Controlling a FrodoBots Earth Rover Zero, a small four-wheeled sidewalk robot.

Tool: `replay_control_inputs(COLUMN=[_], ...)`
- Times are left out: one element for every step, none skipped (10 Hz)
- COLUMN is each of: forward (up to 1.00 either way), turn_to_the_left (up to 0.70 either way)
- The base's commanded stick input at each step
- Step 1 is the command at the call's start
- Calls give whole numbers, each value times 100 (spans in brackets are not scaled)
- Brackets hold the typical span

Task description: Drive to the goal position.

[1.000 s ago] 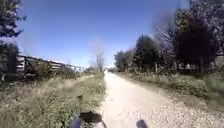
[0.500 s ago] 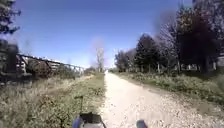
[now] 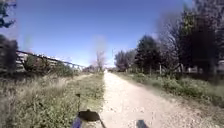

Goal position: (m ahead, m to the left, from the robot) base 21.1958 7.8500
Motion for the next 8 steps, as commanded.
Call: replay_control_inputs(forward=[50, 50, 50, 50, 50, 50, 50, 50], turn_to_the_left=[0, 0, 0, 0, 0, 0, 0, 0])
